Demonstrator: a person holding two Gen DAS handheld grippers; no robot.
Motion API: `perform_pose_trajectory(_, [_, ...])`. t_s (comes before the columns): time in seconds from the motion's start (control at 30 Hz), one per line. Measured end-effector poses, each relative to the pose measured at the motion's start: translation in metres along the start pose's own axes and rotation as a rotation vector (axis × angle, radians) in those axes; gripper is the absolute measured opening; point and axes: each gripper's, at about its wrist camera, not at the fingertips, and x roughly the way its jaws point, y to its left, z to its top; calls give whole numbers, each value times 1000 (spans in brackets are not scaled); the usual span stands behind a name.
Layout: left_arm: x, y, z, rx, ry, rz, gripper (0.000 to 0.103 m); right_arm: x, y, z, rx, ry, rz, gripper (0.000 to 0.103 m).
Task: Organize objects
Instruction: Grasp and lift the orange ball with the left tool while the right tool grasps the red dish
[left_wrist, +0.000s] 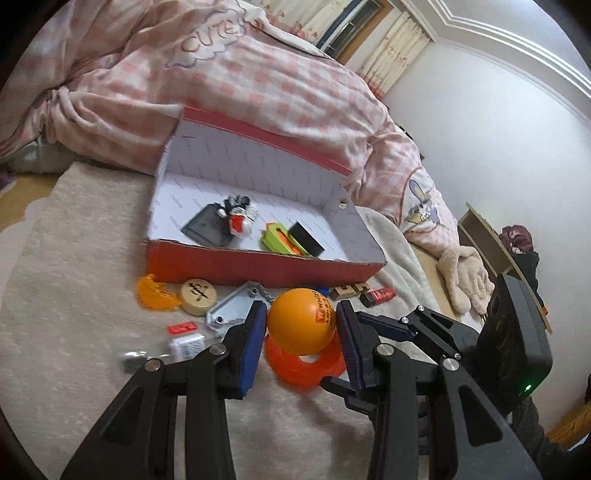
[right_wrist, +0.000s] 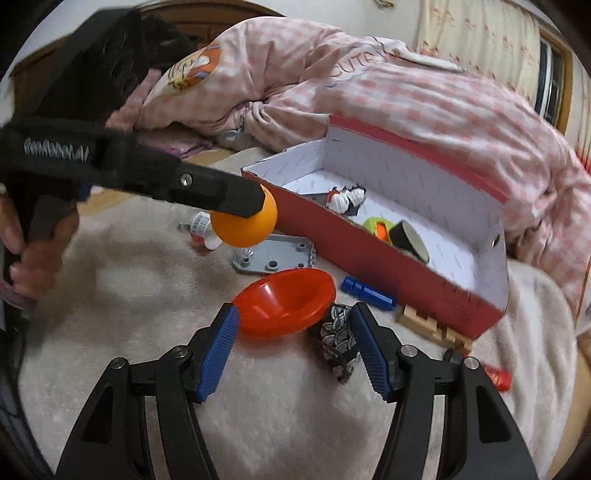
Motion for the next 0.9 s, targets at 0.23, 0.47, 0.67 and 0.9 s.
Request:
perform_pose_trajectory(0.23, [-5, 13, -2, -19, 9, 10, 38, 11, 4, 4, -62, 24, 2, 78])
perform_pose_trajectory(0.47, [-10, 19, 1, -24, 1, 6, 38, 24, 13, 2, -120, 72, -20, 100])
perform_pose_trajectory(0.67, [-9, 18, 0, -17, 8, 12, 38, 30, 13, 6, -124, 71, -67, 102])
perform_pose_trajectory(0.9, [-3, 19, -3, -21, 21, 29, 39, 34, 11, 8, -126, 79, -168, 34])
